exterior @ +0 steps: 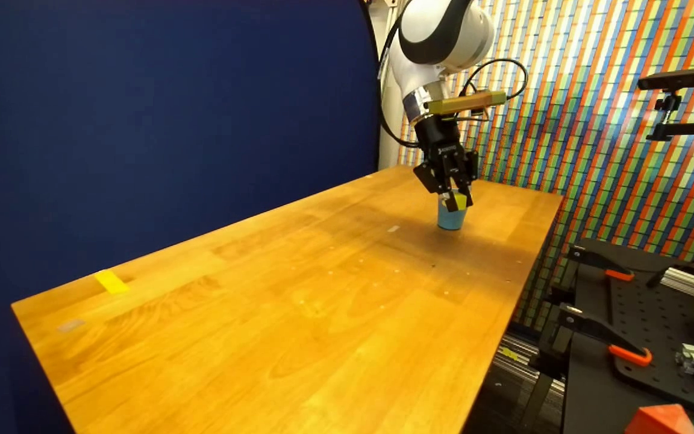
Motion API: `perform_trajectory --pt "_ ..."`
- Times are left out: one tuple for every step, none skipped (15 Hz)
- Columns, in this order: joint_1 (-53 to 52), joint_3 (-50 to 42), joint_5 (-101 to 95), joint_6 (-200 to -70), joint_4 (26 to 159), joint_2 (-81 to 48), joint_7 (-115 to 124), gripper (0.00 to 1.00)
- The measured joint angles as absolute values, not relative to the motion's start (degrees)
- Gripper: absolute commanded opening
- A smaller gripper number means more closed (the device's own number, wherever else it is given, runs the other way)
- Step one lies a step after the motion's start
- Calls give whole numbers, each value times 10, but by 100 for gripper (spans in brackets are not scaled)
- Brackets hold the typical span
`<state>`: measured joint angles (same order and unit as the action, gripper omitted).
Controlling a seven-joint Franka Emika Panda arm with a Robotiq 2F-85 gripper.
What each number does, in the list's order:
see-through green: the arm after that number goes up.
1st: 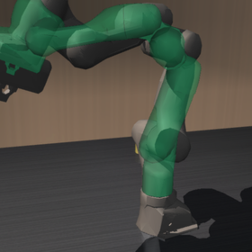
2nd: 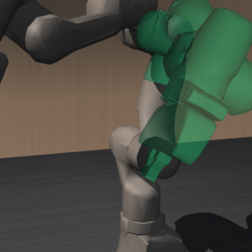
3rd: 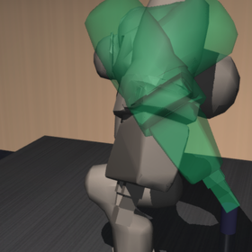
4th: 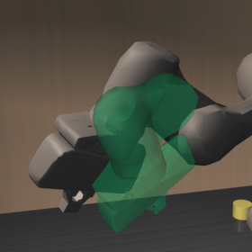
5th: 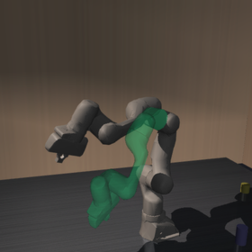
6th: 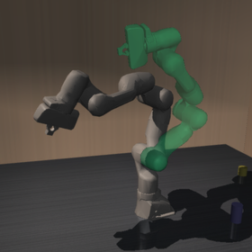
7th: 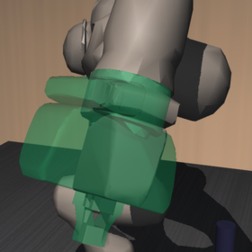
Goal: Put the yellow block inside the blue cup
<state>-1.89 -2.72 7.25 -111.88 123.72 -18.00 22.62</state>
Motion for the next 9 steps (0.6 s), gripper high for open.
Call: perform_trajectory --pt "-14 -32 82 -1119 1245 -166 237 9" --pt "-9 -38 89 -1120 1252 -153 249 9" --pt "-4 -43 96 -1121 1260 -141 263 9" --pt "1 -48 100 -1123 1267 -131 277 9" --pt "6 -54 105 -1127 1274 -123 293 9" --pt "10 -58 108 -1133 1280 -116 309 9" --pt "14 -63 112 -1139 1285 -113 326 9" --pt "18 -67 116 -1146 1289 -110 342 9" --pt "22 -71 119 -1154 1292 -108 360 9"
